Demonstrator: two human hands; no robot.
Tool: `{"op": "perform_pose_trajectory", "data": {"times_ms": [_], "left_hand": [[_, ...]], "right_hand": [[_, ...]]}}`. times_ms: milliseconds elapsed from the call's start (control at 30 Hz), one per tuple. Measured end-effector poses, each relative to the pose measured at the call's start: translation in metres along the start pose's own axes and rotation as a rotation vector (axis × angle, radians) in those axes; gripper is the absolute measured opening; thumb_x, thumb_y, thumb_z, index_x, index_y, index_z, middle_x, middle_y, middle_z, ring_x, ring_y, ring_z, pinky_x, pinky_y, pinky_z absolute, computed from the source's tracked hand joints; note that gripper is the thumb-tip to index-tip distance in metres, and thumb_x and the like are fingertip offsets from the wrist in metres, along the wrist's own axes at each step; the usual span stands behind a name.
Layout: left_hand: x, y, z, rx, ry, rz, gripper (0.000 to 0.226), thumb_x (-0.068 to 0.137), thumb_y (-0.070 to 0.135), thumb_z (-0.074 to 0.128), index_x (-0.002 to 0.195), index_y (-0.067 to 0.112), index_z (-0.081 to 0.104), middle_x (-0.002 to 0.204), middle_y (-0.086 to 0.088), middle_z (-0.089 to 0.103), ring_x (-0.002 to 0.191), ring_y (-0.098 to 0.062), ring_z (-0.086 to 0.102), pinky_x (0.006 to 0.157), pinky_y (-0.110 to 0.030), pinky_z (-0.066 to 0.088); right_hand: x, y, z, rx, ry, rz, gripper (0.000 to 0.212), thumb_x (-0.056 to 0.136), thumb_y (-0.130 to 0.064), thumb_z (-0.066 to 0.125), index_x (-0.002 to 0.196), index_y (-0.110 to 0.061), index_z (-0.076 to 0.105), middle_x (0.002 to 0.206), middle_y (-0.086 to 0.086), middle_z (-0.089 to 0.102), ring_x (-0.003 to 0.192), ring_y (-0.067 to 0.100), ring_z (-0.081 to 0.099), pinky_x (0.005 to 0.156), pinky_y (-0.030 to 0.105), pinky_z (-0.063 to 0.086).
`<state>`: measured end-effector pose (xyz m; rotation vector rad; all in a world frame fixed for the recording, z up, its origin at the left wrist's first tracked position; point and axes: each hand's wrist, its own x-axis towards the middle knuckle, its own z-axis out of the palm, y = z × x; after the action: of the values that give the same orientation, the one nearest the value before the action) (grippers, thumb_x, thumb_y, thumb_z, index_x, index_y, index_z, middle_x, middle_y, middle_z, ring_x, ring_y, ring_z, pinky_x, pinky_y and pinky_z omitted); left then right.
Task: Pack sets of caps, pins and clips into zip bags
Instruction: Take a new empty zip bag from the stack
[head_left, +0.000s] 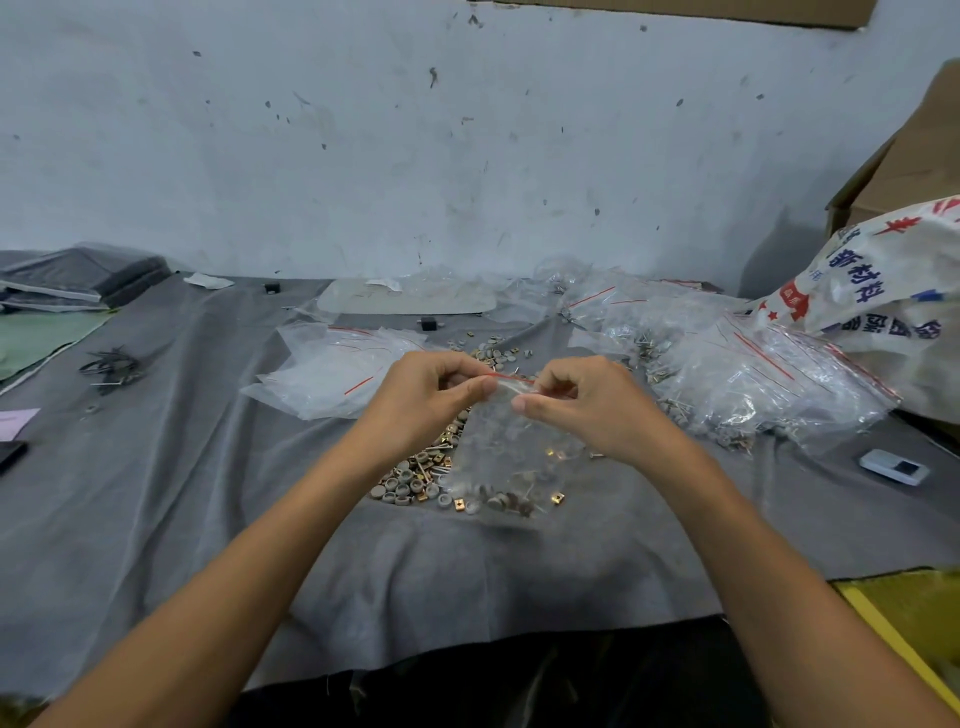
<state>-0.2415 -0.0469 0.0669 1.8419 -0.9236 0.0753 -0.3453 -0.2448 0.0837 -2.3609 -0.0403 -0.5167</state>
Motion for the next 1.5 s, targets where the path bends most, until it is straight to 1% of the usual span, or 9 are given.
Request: {"op": "perform_pose_trajectory", "data": {"times_ms": [67, 200, 333, 500, 700, 800, 933, 1233, 1500], "left_hand": [[-0.002, 0.001, -0.004, -0.051, 0.003, -0.021, 0.010, 0.089, 0.029, 0.077, 0.096, 0.023, 0.078, 0.057, 0.018, 0.058, 0.049, 0.002, 0.043, 0.049, -0.011, 0.033], [-0.006, 0.003, -0.011, -0.095, 0.031, -0.038, 0.008, 0.089, 0.024, 0.077, 0.094, 0.018, 0.077, 0.062, 0.015, 0.065, 0.050, 0.003, 0.049, 0.048, -0.010, 0.036], [-0.010, 0.007, -0.012, -0.163, 0.078, -0.029, 0.009, 0.091, 0.020, 0.075, 0.093, 0.012, 0.075, 0.058, 0.016, 0.058, 0.051, 0.001, 0.045, 0.050, -0.012, 0.036], [-0.012, 0.012, -0.015, -0.173, 0.100, -0.009, 0.010, 0.092, 0.018, 0.074, 0.091, 0.008, 0.074, 0.058, 0.015, 0.057, 0.049, 0.002, 0.044, 0.050, -0.010, 0.035], [-0.013, 0.011, -0.016, -0.092, 0.087, 0.009, 0.010, 0.094, 0.025, 0.071, 0.086, 0.018, 0.071, 0.067, 0.005, 0.054, 0.060, -0.007, 0.045, 0.057, -0.018, 0.037], [-0.013, 0.010, -0.014, -0.086, 0.081, 0.010, 0.011, 0.093, 0.027, 0.072, 0.088, 0.018, 0.072, 0.068, 0.002, 0.056, 0.062, -0.009, 0.046, 0.059, -0.026, 0.038], [-0.012, 0.009, -0.013, -0.092, 0.095, 0.008, 0.013, 0.092, 0.029, 0.073, 0.088, 0.018, 0.073, 0.064, 0.008, 0.054, 0.061, -0.010, 0.045, 0.061, -0.031, 0.038], [-0.013, 0.005, -0.015, -0.099, 0.097, -0.010, 0.011, 0.092, 0.025, 0.073, 0.087, 0.015, 0.074, 0.061, 0.009, 0.052, 0.054, -0.005, 0.042, 0.052, -0.018, 0.035], [-0.008, 0.004, -0.018, 0.013, 0.086, 0.020, 0.006, 0.095, 0.025, 0.069, 0.094, 0.026, 0.074, 0.080, 0.011, 0.070, 0.065, -0.005, 0.056, 0.061, -0.025, 0.046]], "right_hand": [[0.001, -0.004, 0.000, -0.034, 0.039, -0.026, 0.028, 0.081, -0.044, 0.082, 0.071, -0.022, 0.069, 0.062, -0.016, 0.061, 0.056, -0.001, 0.049, 0.050, 0.015, 0.034], [0.002, -0.011, -0.003, -0.055, 0.052, -0.066, 0.025, 0.081, -0.047, 0.081, 0.069, -0.029, 0.068, 0.073, -0.011, 0.066, 0.070, -0.001, 0.057, 0.059, 0.011, 0.040], [0.005, -0.014, -0.003, -0.028, 0.049, -0.093, 0.025, 0.082, -0.047, 0.081, 0.070, -0.028, 0.068, 0.074, -0.025, 0.064, 0.065, -0.004, 0.055, 0.056, 0.010, 0.038], [0.007, -0.015, -0.001, 0.006, 0.046, -0.109, 0.026, 0.084, -0.047, 0.080, 0.073, -0.026, 0.067, 0.069, -0.024, 0.063, 0.061, -0.003, 0.053, 0.055, 0.011, 0.037], [0.010, -0.024, 0.002, 0.010, -0.008, -0.091, 0.028, 0.085, -0.044, 0.078, 0.109, -0.039, 0.064, 0.095, -0.020, 0.068, 0.091, -0.002, 0.062, 0.079, 0.018, 0.049], [0.016, -0.032, 0.004, -0.061, -0.020, -0.115, 0.008, 0.087, -0.037, 0.072, 0.093, -0.032, 0.072, 0.083, -0.016, 0.070, 0.081, 0.001, 0.064, 0.075, 0.027, 0.050], [0.022, -0.039, 0.007, -0.173, -0.035, -0.125, 0.012, 0.088, -0.039, 0.069, 0.084, -0.028, 0.068, 0.078, -0.012, 0.069, 0.078, 0.008, 0.064, 0.077, 0.039, 0.055], [0.026, -0.040, 0.015, -0.275, -0.010, -0.200, 0.013, 0.087, -0.035, 0.068, 0.078, -0.030, 0.061, 0.073, -0.014, 0.062, 0.073, 0.010, 0.059, 0.073, 0.038, 0.052], [0.025, -0.036, 0.015, -0.249, 0.013, -0.197, 0.010, 0.087, -0.035, 0.069, 0.079, -0.032, 0.064, 0.072, -0.017, 0.062, 0.072, 0.000, 0.058, 0.072, 0.032, 0.050]]}}
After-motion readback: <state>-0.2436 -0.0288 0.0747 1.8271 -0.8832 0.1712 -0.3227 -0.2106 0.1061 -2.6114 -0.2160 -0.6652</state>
